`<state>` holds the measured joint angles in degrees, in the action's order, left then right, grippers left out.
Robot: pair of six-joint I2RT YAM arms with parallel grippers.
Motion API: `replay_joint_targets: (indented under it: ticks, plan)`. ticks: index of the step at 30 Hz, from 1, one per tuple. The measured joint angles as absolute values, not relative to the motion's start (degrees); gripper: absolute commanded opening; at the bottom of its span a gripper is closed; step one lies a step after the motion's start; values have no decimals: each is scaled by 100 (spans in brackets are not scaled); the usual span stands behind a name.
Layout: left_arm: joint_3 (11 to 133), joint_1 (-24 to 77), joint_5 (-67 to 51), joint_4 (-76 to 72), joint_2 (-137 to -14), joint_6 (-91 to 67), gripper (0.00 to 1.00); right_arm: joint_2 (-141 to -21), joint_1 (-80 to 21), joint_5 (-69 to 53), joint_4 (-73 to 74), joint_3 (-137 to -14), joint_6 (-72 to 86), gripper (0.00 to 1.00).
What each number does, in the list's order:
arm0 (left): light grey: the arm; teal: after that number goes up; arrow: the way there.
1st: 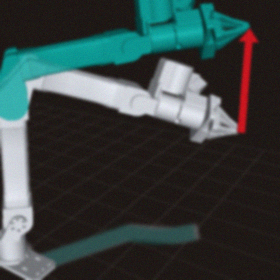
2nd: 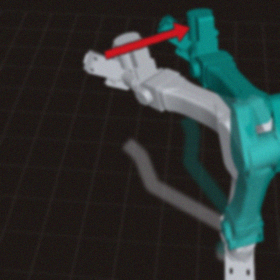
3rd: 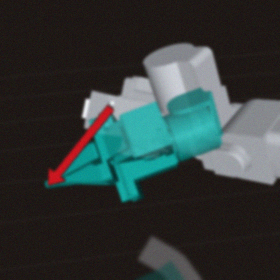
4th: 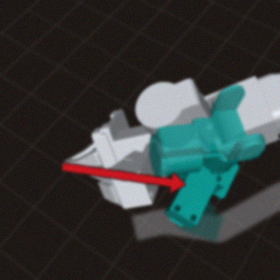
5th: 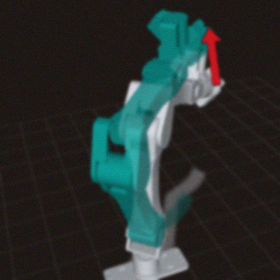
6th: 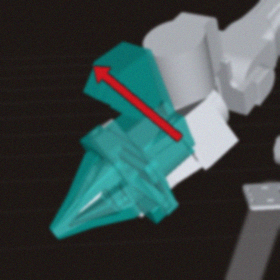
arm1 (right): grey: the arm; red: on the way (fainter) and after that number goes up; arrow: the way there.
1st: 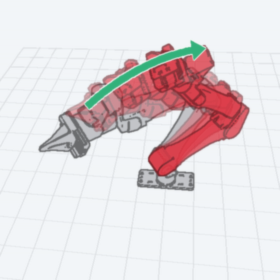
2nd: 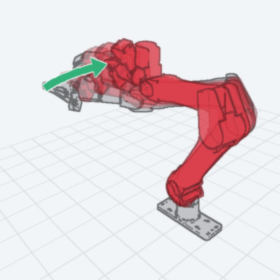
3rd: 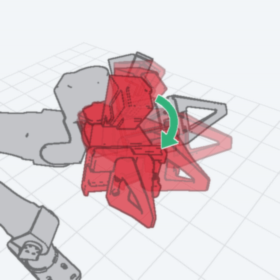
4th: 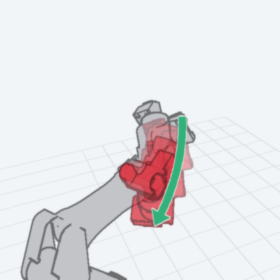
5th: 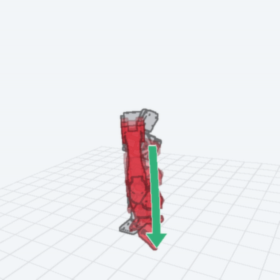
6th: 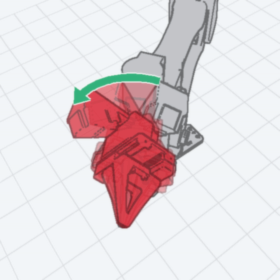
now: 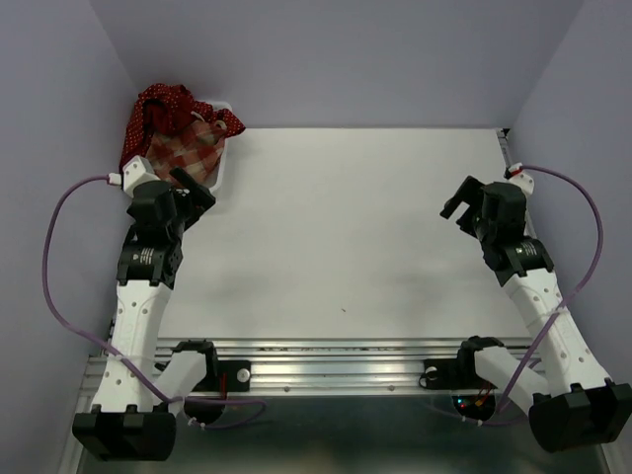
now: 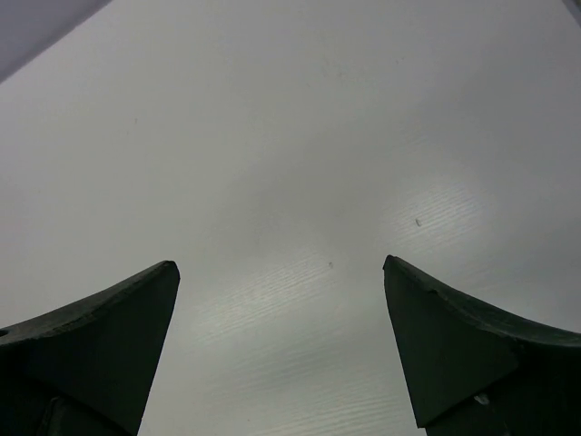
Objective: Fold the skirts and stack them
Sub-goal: Grab the skirt from the pile
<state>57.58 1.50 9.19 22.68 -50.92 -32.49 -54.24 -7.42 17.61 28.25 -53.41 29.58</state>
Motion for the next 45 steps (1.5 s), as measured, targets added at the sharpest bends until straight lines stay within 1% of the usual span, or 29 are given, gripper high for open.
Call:
replay_joint_targets:
  ticks: [9, 12, 15, 18, 22, 23, 26, 28, 30, 32, 35, 41, 45]
  plan:
    - [5752, 150, 880, 2040, -5557, -3500, 99, -5199, -742, 1739, 2287, -4871, 2971, 100]
    - [5935, 150, 836, 1911, -6069, -3559, 99, -5170, -742, 1730, 2097, -4720, 2987, 100]
    - [6576, 150, 858, 1857, -6853, -3559, 99, -5227, -742, 1629, 1938, -4687, 2934, 100]
    - [7373, 152, 1024, 1809, -7638, -3476, 99, -5389, -742, 1559, 1776, -4711, 2847, 100]
    - [8965, 152, 1494, 1769, -8925, -3055, 99, -5481, -742, 1590, 1568, -4705, 2764, 100]
    - [9201, 152, 1586, 1774, -9105, -2969, 99, -5474, -742, 1594, 1503, -4703, 2729, 100]
    - [10392, 143, 1979, 2032, -10062, -2624, 99, -5367, -742, 1562, 1055, -4589, 2644, 100]
    - [11542, 115, 2211, 2353, -10910, -2383, 99, -5312, -742, 1522, 808, -4493, 2582, 100]
    - [12470, 75, 2335, 2488, -11601, -2211, 99, -5330, -742, 1494, 574, -4429, 2517, 100]
    - [13144, -21, 2357, 2648, -12173, -2069, 99, -5426, -742, 1472, 432, -4418, 2449, 100]
    - [13275, -239, 2222, 2661, -12505, -1879, 99, -5642, -742, 1446, 270, -4418, 2373, 100]
    - [12982, -766, 1752, 2176, -12715, -1656, 99, -6077, -742, 1356, 220, -4418, 2263, 100]
    - [13402, -937, 1439, 1756, -13233, -1645, 99, -6156, -742, 1308, 215, -4418, 2213, 100]
